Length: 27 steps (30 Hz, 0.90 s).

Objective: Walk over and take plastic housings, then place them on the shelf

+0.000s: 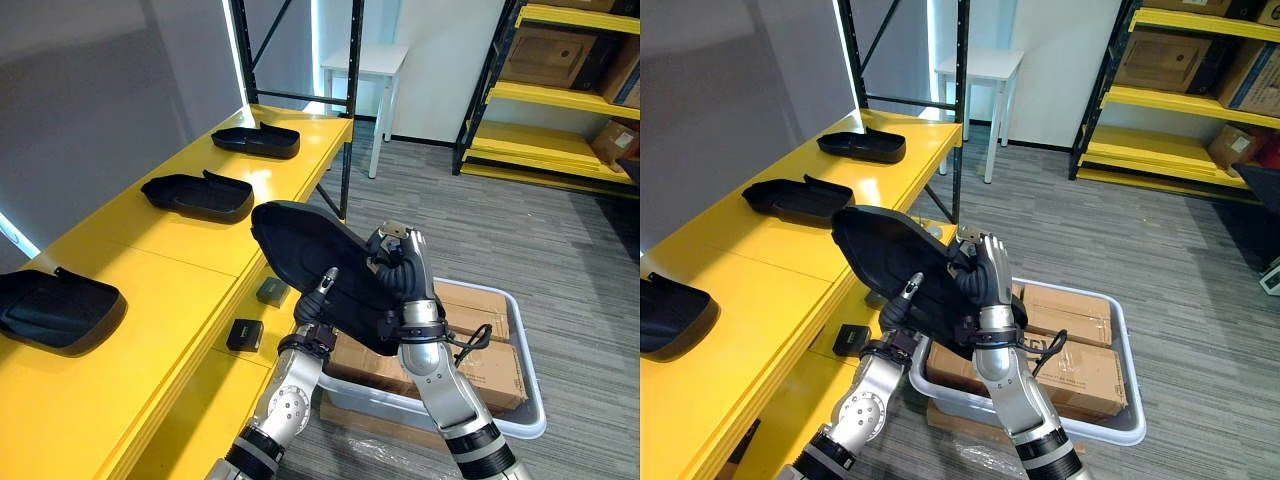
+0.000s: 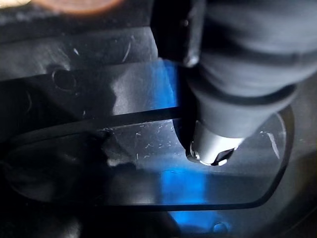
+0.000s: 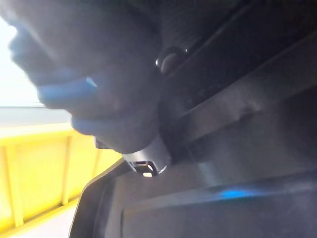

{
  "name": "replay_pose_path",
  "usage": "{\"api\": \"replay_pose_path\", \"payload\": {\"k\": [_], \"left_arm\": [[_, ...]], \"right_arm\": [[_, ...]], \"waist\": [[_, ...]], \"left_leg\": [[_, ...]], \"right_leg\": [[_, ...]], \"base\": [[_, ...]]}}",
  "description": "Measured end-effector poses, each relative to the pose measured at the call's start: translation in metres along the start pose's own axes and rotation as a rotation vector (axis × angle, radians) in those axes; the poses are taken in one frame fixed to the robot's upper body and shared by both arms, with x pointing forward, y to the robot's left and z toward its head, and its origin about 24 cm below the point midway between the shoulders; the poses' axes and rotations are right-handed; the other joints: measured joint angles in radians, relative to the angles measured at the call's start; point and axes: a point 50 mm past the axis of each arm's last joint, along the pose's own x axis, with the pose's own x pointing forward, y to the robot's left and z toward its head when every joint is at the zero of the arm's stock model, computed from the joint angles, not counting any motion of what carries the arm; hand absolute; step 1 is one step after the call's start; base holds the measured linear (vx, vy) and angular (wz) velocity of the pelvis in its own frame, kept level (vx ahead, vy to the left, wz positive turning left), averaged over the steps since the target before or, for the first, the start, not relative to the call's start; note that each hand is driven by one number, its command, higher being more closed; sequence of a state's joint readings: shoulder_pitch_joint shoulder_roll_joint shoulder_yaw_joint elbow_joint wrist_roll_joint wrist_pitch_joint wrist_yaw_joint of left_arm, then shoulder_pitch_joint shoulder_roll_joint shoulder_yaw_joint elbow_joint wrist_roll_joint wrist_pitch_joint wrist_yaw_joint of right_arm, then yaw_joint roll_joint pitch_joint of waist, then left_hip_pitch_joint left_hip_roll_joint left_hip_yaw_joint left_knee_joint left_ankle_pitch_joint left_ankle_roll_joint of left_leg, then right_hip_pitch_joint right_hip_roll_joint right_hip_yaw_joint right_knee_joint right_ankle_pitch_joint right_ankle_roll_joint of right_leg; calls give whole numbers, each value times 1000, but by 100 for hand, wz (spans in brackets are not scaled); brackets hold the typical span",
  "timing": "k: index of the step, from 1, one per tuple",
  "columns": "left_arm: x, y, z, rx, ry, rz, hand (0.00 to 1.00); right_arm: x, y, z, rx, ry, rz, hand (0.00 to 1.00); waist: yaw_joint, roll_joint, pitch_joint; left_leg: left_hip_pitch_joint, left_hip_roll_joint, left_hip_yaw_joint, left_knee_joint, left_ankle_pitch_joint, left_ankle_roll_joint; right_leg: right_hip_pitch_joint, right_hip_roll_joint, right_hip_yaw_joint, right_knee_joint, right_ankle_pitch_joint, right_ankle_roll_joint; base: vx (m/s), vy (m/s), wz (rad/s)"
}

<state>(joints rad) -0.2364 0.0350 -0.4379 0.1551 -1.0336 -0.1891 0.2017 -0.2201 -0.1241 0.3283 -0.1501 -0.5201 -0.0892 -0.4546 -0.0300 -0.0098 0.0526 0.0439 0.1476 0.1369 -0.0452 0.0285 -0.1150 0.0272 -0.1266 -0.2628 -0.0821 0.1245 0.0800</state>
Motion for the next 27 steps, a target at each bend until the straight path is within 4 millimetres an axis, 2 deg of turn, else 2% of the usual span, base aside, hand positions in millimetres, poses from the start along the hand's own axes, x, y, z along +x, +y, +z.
{"api": "replay_pose_path", "payload": {"k": [2,3,7,10,13,14,16,19,22,25,27], "left_arm": [[-4,0,-1,20,-7,8,100],[-7,1,0,39,-17,8,100],[-11,8,9,133,-78,59,100],[-17,14,28,310,-199,119,100],[-24,18,51,498,-348,193,100],[-28,13,62,557,-423,210,100],[-37,7,77,676,-547,244,100],[-53,19,91,867,-646,369,100],[-76,47,101,1053,-661,563,100],[-92,58,107,1161,-675,659,100],[-104,60,119,1227,-725,713,100]], "right_arm": [[-5,0,0,7,3,-2,100],[-9,-1,1,17,4,-7,0],[-25,0,4,68,-5,35,0],[-45,8,4,122,15,99,0],[-65,28,1,211,76,255,0],[-79,40,-2,235,127,332,0],[-93,46,-9,282,221,360,0],[-87,39,-15,304,252,296,0],[-79,25,-23,318,280,206,0],[-74,18,-25,346,278,174,0],[-68,10,-25,405,270,151,0]], "waist": [[-2,0,-3],[-2,0,-4],[-1,-1,-9],[-3,-4,-22],[2,-10,-25],[9,-13,-27],[22,-15,-29],[25,-15,-29],[38,-15,-29],[49,-15,-29],[58,-15,-26]], "left_leg": [[2,0,-1,-3,1,0],[3,0,-3,-3,2,0],[14,0,-3,-12,6,-2],[13,1,-19,-27,15,-4],[13,1,-40,-28,18,-4],[12,0,-57,-28,18,-4],[3,-4,-90,-27,20,-3],[-8,-8,-124,-26,24,-3],[-9,-10,-141,-26,24,-3],[-20,-10,-154,-24,24,-3],[-64,-17,-194,11,19,-9]], "right_leg": [[1,0,-1,0,-1,-1],[2,0,-2,0,-2,-1],[9,1,-6,0,-5,0],[11,2,-25,0,-9,2],[27,1,-50,0,-16,4],[35,1,-61,0,-20,5],[49,-3,-95,0,-30,9],[62,-6,-130,1,-37,14],[72,-6,-147,1,-45,16],[72,-6,-160,1,-50,17],[73,-9,-201,5,-59,19]], "base": [[-11,6,5],[0,0,0],[0,0,0],[14,15,15],[13,15,24],[24,16,35],[26,10,45],[24,7,41],[22,11,18],[16,5,15],[10,-12,48]]}}
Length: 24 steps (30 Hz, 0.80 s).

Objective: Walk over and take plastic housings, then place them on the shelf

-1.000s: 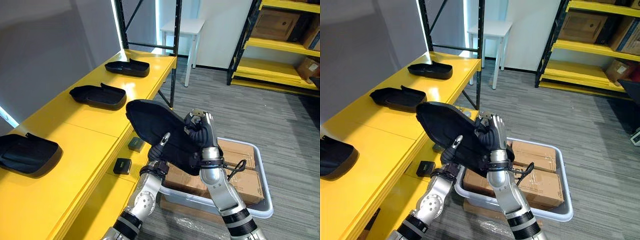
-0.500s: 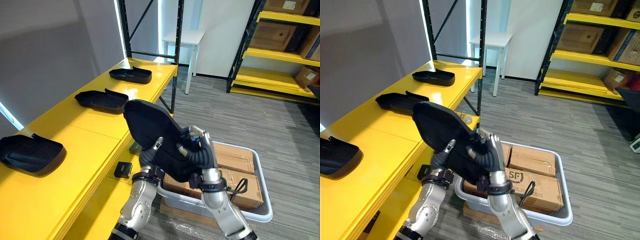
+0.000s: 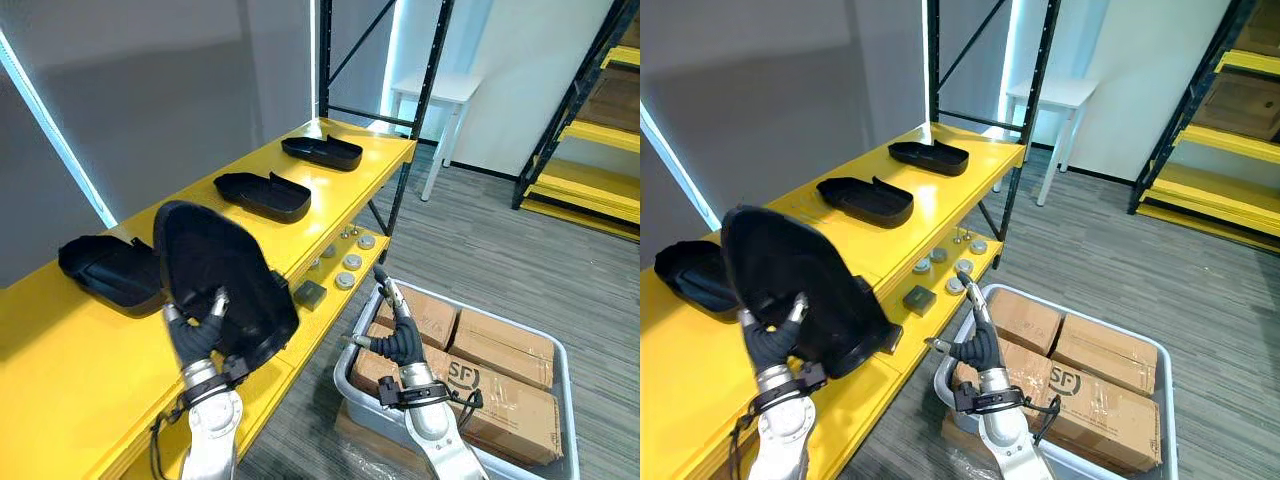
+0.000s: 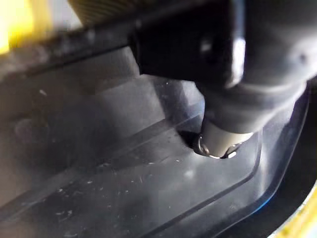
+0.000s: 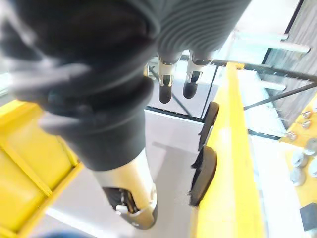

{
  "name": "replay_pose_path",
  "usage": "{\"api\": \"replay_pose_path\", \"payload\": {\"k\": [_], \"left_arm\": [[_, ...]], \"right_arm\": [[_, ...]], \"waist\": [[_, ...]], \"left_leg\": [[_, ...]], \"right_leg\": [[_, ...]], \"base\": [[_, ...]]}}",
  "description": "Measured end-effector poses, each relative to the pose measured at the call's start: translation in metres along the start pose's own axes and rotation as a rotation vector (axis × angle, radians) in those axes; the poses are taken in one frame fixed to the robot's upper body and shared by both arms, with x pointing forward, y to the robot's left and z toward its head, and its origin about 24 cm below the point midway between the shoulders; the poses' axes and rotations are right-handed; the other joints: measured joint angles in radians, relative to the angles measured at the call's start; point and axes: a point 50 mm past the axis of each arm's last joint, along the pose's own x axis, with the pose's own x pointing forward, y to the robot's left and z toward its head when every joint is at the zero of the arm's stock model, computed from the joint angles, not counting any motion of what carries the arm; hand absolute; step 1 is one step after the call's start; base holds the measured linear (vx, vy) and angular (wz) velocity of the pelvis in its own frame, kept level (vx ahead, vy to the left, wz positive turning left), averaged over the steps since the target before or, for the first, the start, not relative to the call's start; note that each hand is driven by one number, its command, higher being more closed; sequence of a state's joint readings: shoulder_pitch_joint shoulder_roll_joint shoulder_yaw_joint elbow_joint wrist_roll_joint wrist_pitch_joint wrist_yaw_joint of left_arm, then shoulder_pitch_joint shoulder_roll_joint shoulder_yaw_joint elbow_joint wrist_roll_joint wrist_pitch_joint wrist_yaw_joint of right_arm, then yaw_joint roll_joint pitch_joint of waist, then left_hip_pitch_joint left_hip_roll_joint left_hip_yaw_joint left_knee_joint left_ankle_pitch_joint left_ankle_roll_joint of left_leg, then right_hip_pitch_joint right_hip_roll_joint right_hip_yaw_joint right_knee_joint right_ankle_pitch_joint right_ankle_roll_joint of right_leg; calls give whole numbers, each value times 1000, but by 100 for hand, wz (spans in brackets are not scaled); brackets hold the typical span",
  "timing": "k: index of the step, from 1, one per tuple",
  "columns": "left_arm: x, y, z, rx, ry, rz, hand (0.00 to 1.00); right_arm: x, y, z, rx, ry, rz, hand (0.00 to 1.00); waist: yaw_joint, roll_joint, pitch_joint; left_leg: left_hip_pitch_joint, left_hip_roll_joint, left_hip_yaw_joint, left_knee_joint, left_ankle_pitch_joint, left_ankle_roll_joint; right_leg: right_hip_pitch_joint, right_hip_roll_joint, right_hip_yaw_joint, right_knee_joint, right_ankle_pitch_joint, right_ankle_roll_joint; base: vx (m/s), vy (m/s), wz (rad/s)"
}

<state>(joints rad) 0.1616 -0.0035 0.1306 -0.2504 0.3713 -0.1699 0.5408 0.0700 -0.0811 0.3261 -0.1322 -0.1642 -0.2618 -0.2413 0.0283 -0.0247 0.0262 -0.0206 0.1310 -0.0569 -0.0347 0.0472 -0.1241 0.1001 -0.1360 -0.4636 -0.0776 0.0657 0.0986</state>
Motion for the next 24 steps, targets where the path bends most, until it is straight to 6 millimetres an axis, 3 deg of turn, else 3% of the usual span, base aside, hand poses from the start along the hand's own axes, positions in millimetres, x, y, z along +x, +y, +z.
{"api": "replay_pose_path", "payload": {"k": [2,3,4,5,6,7,8,9,11,12,13,14,15,16,17,19,20,22,23,24], "left_arm": [[6,12,9,12,-50,52,100],[8,16,12,10,-65,73,100],[11,25,17,13,-93,112,100],[15,38,21,22,-119,171,100],[19,50,25,36,-144,219,100],[20,55,28,42,-159,239,100],[22,65,35,57,-200,270,100],[23,74,43,65,-243,297,100],[24,82,52,55,-279,320,100],[23,81,58,13,-313,304,100],[24,82,64,-27,-347,290,100],[25,80,69,-67,-377,274,100],[27,78,73,-97,-398,259,100],[30,78,78,-142,-427,245,100],[32,75,80,-188,-433,234,100],[33,70,80,-230,-426,211,100],[34,68,80,-253,-422,186,100],[37,60,80,-309,-421,116,100],[39,58,82,-329,-427,71,100],[38,55,80,-351,-414,52,100]], "right_arm": [[6,-20,5,65,-33,-59,0],[8,-28,5,81,-40,-91,0],[11,-41,6,91,-49,-141,0],[14,-57,8,96,-65,-204,0],[16,-70,12,86,-87,-257,0],[16,-77,15,78,-104,-282,0],[18,-85,21,70,-142,-322,0],[21,-88,28,81,-177,-343,0],[22,-88,37,119,-222,-362,0],[22,-92,41,129,-246,-391,0],[23,-93,43,134,-255,-403,0],[22,-98,44,129,-261,-427,0],[22,-102,44,126,-263,-445,0],[22,-103,44,133,-267,-461,0],[22,-104,44,133,-268,-469,0],[22,-107,46,121,-279,-478,0],[25,-109,51,91,-302,-482,0],[26,-117,60,46,-343,-500,0],[29,-118,67,13,-373,-495,0],[31,-121,70,-17,-387,-483,0]], "waist": [[4,1,13],[5,3,20],[12,4,31],[23,2,43],[25,4,43],[24,7,42],[29,4,44],[48,-2,47],[49,1,47],[41,19,40],[36,17,43],[31,15,49],[26,21,57],[11,25,63],[-2,30,74],[-15,30,82],[-17,30,82],[-15,18,81],[-12,-12,84],[-9,7,93]], "left_leg": [[-78,-19,-1,69,1,3],[-104,-19,54,97,-2,25],[-139,-6,170,153,-29,90],[-160,45,359,229,-57,136],[-167,107,582,305,-73,145],[-168,130,699,341,-84,141],[-168,137,801,384,-113,166],[-172,113,789,398,-136,165],[-169,64,736,398,-168,159],[-145,15,670,366,-177,166],[-118,-30,623,333,-176,168],[-86,-64,574,305,-180,175],[-71,-73,538,289,-184,182],[-55,-83,459,273,-188,189],[-24,-87,392,249,-179,192],[14,-96,320,229,-169,183],[27,-99,271,222,-167,179],[33,-106,201,221,-170,157],[41,-126,166,232,-186,130],[46,-114,140,253,-203,110]], "right_leg": [[5,-24,-86,27,-23,7],[7,-32,-115,40,-33,9],[11,-44,-157,63,-50,16],[23,-61,-194,86,-71,29],[42,-76,-248,100,-89,40],[51,-84,-277,106,-95,49],[72,-100,-325,109,-101,59],[94,-118,-357,109,-104,63],[129,-167,-415,176,-110,81],[122,-271,-440,404,-121,81],[115,-344,-431,561,-98,46],[81,-401,-364,709,-42,-42],[40,-415,-271,806,-25,-86],[-63,-353,-65,954,-127,-55],[-132,-266,62,1004,-207,-29],[-177,-192,130,932,-272,-34],[-212,-143,171,808,-301,-36],[-244,-69,267,556,-290,-22],[-244,-64,303,394,-147,-26],[-224,-55,284,406,-159,-14]], "base": [[-4,15,111],[-11,68,133],[-4,92,114],[72,71,140],[130,66,131],[290,138,135],[328,182,107],[327,191,97],[245,160,112],[282,235,163],[340,348,171],[220,255,130],[266,186,152],[289,-7,178],[358,-111,196],[313,-126,143],[297,-151,140],[279,-193,133],[204,-202,95],[259,-252,82]]}}
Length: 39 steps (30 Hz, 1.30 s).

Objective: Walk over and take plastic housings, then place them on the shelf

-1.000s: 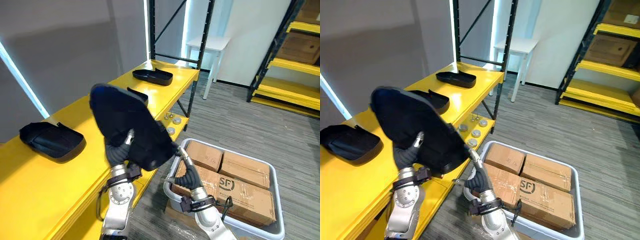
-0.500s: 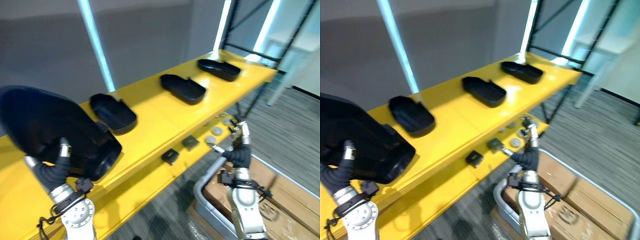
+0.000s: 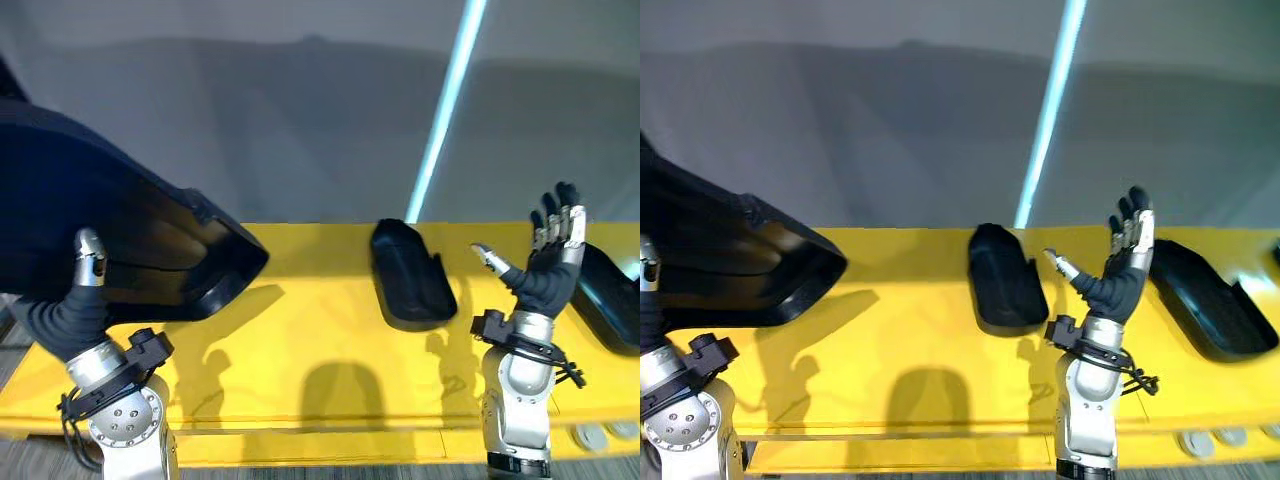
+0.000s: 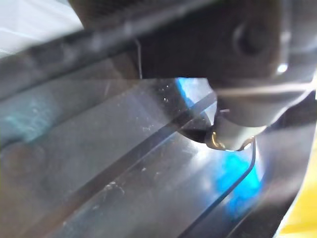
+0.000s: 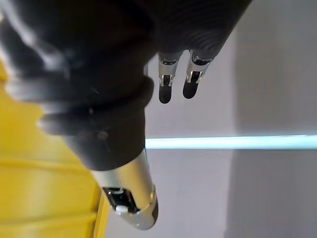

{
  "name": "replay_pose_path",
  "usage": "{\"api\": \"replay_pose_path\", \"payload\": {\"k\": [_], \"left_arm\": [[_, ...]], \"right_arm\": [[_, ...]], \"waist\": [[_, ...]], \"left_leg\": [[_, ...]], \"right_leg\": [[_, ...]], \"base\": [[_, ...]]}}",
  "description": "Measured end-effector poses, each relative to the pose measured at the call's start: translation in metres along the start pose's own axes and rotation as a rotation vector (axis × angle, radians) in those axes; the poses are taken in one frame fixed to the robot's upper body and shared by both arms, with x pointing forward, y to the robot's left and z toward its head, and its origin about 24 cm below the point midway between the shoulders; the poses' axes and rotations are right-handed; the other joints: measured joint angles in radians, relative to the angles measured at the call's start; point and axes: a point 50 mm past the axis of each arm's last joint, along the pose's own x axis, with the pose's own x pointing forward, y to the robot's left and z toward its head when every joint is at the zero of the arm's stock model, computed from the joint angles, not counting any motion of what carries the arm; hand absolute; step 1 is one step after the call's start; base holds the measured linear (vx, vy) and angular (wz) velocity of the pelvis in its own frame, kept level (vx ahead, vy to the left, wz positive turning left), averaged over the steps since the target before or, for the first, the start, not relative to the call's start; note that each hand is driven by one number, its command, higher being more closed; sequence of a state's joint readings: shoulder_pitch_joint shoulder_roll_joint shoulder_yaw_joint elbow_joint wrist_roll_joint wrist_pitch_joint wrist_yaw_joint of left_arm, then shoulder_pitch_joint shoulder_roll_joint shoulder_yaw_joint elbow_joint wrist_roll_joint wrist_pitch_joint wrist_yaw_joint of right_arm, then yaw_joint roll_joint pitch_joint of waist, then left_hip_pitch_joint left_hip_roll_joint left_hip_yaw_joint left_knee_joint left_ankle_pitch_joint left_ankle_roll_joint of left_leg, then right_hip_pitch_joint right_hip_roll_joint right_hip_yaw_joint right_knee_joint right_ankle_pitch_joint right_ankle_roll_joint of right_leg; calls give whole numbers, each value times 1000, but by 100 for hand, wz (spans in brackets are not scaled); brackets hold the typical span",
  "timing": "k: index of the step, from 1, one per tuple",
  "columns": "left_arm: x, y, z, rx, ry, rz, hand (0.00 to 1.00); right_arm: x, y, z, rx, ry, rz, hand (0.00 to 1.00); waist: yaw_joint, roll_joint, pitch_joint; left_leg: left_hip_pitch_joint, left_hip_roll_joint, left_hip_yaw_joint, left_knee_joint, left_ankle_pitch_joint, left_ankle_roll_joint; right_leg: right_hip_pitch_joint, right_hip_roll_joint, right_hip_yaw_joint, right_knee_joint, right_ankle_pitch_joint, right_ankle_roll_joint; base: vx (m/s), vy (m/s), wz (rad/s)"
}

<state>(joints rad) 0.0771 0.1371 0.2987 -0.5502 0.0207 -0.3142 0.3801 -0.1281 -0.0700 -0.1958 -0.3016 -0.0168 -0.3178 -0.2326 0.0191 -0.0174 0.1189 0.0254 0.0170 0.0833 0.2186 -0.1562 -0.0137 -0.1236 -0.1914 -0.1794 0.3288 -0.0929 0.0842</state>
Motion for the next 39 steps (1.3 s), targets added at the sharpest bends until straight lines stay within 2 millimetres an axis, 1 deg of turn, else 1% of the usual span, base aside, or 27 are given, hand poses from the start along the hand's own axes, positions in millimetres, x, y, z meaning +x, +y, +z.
{"api": "replay_pose_path", "payload": {"k": [1,2,3,5,6,9,10,12,14,15,16,17,18,19,20,21,23,24,25,26,27,29,30,33,35,36,39], "left_arm": [[-1,-3,0,-27,7,-25,100],[-1,-4,2,-53,-7,-48,100],[0,-3,4,-80,-15,-59,100],[-1,-5,3,-124,3,-66,100],[-4,-8,-1,-175,37,-71,100],[-9,-13,-3,-255,74,-70,100],[-9,-13,-3,-258,77,-68,100],[-10,-14,-4,-264,80,-85,100],[-14,-18,-7,-286,107,-114,100],[-17,-19,-12,-280,135,-130,100],[-18,-17,-14,-277,148,-130,100],[-19,-17,-15,-279,154,-130,100],[-19,-15,-15,-277,159,-130,100],[-17,-15,-16,-277,157,-146,100],[-14,-15,-17,-271,155,-163,100],[-10,-17,-22,-257,161,-209,100],[-8,-15,-28,-209,180,-259,100],[-6,-14,-29,-189,174,-292,100],[-4,-14,-28,-182,166,-308,100],[1,-15,-27,-174,146,-343,100],[7,-22,-30,-182,138,-395,100],[16,-35,-35,-187,129,-466,100],[27,-43,-41,-198,121,-496,100],[37,-44,-44,-251,147,-487,100],[39,-44,-43,-265,145,-503,100],[41,-43,-44,-269,153,-526,100],[47,-39,-45,-221,162,-594,100]], "right_arm": [[2,-2,1,-18,-9,11,0],[4,-1,4,-20,-26,18,0],[8,1,7,-9,-46,19,0],[12,2,13,0,-81,19,0],[13,1,21,1,-113,13,0],[13,-3,24,-8,-124,6,0],[12,-3,23,-8,-121,7,0],[10,-5,22,-14,-110,0,0],[5,-8,19,-22,-85,1,0],[1,-10,16,-22,-63,2,0],[0,-11,15,-24,-55,2,0],[-2,-13,15,-25,-51,1,0],[-4,-16,14,-12,-37,-8,0],[-10,-18,10,-3,-7,-30,0],[-14,-18,8,5,13,-42,0],[-20,-16,4,30,49,-62,0],[-23,-10,1,56,73,-54,0],[-24,-8,1,61,76,-46,0],[-24,-6,1,64,75,-42,0],[-24,-3,1,68,75,-30,0],[-25,-2,0,67,83,-24,0],[-24,-3,-1,62,92,-26,0],[-26,-3,-1,60,96,-16,0],[-28,-5,0,28,93,27,0],[-31,-10,4,-10,88,52,0],[-34,-15,8,-51,86,85,0],[-35,-23,11,-106,87,129,0]], "waist": [[7,15,-6],[14,37,-8],[28,42,-5],[21,41,-2],[10,44,2],[-2,50,7],[-3,45,10],[-6,47,14],[-10,48,16],[-21,51,14],[-30,65,6],[-34,76,-1],[-45,90,-12],[-64,82,-15],[-68,70,-18],[-64,40,-13],[-47,33,-14],[-33,32,-16],[-25,29,-22],[-23,20,-31],[-26,19,-30],[-30,26,-27],[-55,37,-5],[-56,39,-2],[-57,35,-4],[-56,47,-3],[-54,59,-9]], "left_leg": [[-8,29,1,18,-7,-10],[-10,71,5,39,-30,-39],[-12,102,11,61,-42,-53],[-34,120,10,104,-49,-65],[-50,128,32,152,-50,-67],[-73,140,137,270,-46,-70],[-90,140,135,302,-57,-76],[-117,184,128,334,-78,-75],[-155,261,53,334,-73,-77],[-175,301,-34,328,-55,-52],[-182,312,-95,311,-11,-41],[-181,315,-136,286,57,-33],[-171,286,-203,270,2,-153],[-171,253,-210,247,-67,-200],[-170,231,-208,228,-88,-207],[-169,192,-194,214,-98,-206],[-154,175,-178,215,-97,-201],[-132,177,-136,201,-95,-190],[-128,180,-114,198,-95,-188],[-137,182,-79,200,-92,-180],[-151,177,-42,196,-77,-156],[-138,162,16,132,-50,-111],[-126,156,26,96,-29,-92],[-108,146,58,72,-21,-91],[-105,140,57,54,-6,-99],[-100,151,54,16,22,-110],[-87,182,57,-64,80,-133]], "right_leg": [[36,20,-17,-42,3,-4],[83,66,-35,-117,24,-20],[116,105,-36,-181,47,-37],[144,122,-55,-225,58,-46],[168,118,-77,-240,58,-46],[227,93,-87,-275,58,-46],[235,80,-89,-278,58,-46],[234,60,-90,-268,58,-46],[221,26,-91,-242,59,-44],[214,-11,-104,-220,59,-35],[208,-31,-108,-205,58,-11],[204,-43,-107,-198,57,21],[201,-70,-108,-198,55,76],[198,-107,-114,-196,61,82],[196,-130,-119,-196,72,92],[195,-170,-128,-196,108,101],[186,-188,-127,-196,192,113],[160,-193,-100,-183,231,110],[140,-194,-85,-178,248,104],[104,-194,-79,-182,290,77],[71,-195,-78,-211,356,36],[67,-187,-68,-297,434,10],[53,-143,-54,-158,251,70],[62,-88,-53,-97,66,47],[90,-82,-51,-147,33,53],[99,-59,-51,-187,41,60],[95,-13,-50,-247,86,61]], "base": [[249,-237,45],[290,-230,4],[221,-160,-10],[171,-115,9],[139,-78,34],[122,68,21],[64,149,5],[30,157,2],[30,239,3],[72,441,6],[87,501,5],[103,564,3],[103,619,28],[83,628,44],[20,562,59],[-40,451,30],[-60,358,-12],[-52,241,-52],[-89,321,-85],[-93,243,-86],[-118,226,-76],[-156,153,-47],[-173,113,-30],[-133,-26,-34],[-76,-129,2],[-58,-152,13],[8,-176,-6]]}}
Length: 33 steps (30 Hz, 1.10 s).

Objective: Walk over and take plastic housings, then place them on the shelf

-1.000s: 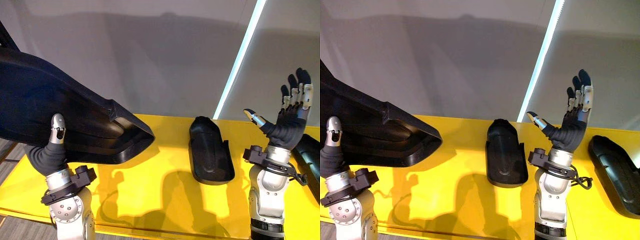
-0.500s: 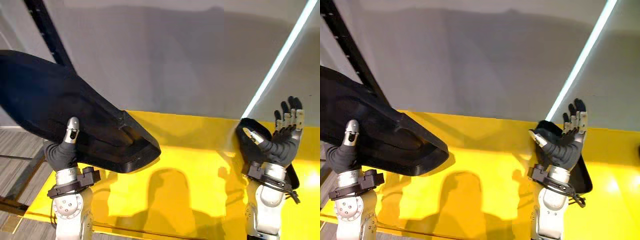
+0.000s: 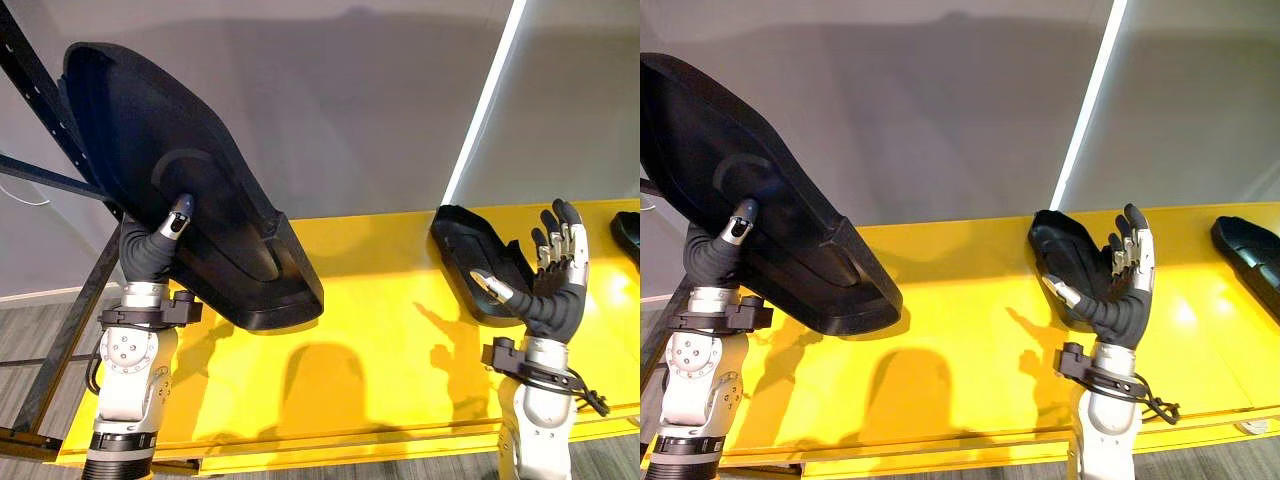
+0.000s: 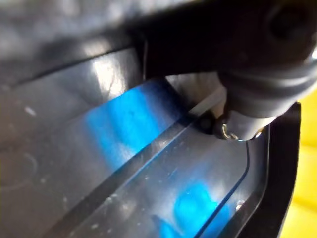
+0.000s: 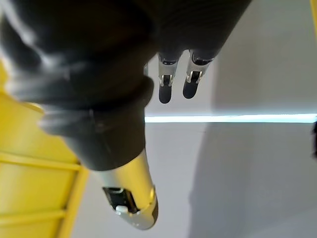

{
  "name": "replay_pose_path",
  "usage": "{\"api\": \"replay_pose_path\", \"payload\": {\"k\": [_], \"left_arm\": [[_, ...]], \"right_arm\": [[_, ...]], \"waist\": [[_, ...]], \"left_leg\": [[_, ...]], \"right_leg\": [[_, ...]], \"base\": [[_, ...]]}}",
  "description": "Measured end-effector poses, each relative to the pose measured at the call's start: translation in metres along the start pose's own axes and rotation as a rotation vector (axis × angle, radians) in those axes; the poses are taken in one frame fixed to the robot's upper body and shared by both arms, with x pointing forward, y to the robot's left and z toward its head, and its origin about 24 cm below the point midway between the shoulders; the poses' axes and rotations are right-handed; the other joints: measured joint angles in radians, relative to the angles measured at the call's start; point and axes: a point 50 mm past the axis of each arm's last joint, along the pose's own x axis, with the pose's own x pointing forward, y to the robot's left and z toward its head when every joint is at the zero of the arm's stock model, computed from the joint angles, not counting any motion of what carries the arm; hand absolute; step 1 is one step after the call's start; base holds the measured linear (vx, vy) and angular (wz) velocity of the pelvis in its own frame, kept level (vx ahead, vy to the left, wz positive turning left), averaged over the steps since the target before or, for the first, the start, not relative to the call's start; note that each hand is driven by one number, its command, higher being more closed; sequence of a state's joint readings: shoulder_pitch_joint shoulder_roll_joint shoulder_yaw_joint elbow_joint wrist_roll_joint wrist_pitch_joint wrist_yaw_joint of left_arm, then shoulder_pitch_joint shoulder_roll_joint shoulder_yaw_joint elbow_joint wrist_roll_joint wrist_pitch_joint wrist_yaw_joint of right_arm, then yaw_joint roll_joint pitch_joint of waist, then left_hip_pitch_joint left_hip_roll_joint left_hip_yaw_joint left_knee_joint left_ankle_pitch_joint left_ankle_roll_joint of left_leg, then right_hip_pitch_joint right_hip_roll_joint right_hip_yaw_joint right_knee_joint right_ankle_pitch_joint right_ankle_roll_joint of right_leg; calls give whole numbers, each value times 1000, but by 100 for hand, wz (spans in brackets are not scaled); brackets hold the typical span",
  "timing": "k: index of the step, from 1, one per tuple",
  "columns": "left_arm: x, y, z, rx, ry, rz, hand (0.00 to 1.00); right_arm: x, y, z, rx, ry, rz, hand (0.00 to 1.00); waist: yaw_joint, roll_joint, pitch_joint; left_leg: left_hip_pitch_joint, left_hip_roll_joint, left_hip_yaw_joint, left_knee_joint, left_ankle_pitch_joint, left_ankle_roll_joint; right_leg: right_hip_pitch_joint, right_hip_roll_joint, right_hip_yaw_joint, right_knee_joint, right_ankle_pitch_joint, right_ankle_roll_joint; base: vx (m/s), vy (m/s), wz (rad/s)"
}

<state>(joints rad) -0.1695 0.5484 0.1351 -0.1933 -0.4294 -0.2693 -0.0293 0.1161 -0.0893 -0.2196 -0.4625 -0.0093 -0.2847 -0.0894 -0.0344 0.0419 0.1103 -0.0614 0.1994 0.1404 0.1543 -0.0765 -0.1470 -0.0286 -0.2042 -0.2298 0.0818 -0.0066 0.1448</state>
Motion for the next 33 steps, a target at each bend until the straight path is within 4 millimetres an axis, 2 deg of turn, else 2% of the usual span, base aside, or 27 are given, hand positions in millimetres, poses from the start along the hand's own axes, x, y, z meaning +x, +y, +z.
{"api": "replay_pose_path", "payload": {"k": [1,2,4,8,11,15,20,29,30,33], "left_arm": [[4,7,-5,46,45,-33,100],[5,10,-9,54,72,-34,100],[4,19,-25,76,175,-29,100],[4,24,-40,112,301,-114,100],[15,28,-37,155,343,-205,100],[32,39,-31,211,369,-243,100],[38,47,-20,232,373,-272,100],[1,50,-39,195,527,-318,100],[-5,50,-43,178,542,-301,0],[-15,50,-51,140,562,-242,0]], "right_arm": [[1,-6,2,-24,-8,-2,0],[1,-8,3,-30,-13,-5,0],[-1,-14,11,-56,-38,-5,0],[-5,-22,15,-80,-34,-19,0],[-7,-23,14,-57,-24,-26,0],[-9,-12,12,-17,-12,14,0],[-11,-5,11,4,-2,38,0],[-21,0,5,10,58,71,0],[-22,0,4,10,62,71,0],[-23,-1,4,8,69,73,0]], "waist": [[0,0,0],[-2,0,1],[-11,2,3],[-12,1,22],[-6,4,59],[-2,7,107],[5,13,148],[5,16,153],[6,16,153],[6,16,153]], "left_leg": [[11,22,9,-59,35,-15],[17,26,14,-78,44,-19],[30,29,24,-105,57,-22],[27,21,26,-109,59,-20],[-1,16,23,-107,67,-14],[-53,15,24,-84,70,-12],[-74,15,35,-73,70,-11],[-66,16,52,-74,70,-11],[-59,16,54,-76,69,-11],[-54,16,56,-78,69,-11]], "right_leg": [[-10,29,2,-25,18,-16],[-13,35,3,-27,19,-18],[-17,40,10,-27,19,-18],[-26,34,20,-27,19,-18],[-57,30,22,-16,19,-18],[-116,25,31,17,19,-18],[-156,23,52,42,15,-20],[-165,24,72,48,15,-20],[-160,24,74,48,15,-20],[-157,25,77,47,15,-20]], "base": [[20,-164,-14],[11,-106,-14],[14,-16,-9],[12,34,-3],[-18,6,1],[-59,19,-2],[-37,16,-8],[-8,12,-6],[-24,14,-4],[-23,12,-1]]}}
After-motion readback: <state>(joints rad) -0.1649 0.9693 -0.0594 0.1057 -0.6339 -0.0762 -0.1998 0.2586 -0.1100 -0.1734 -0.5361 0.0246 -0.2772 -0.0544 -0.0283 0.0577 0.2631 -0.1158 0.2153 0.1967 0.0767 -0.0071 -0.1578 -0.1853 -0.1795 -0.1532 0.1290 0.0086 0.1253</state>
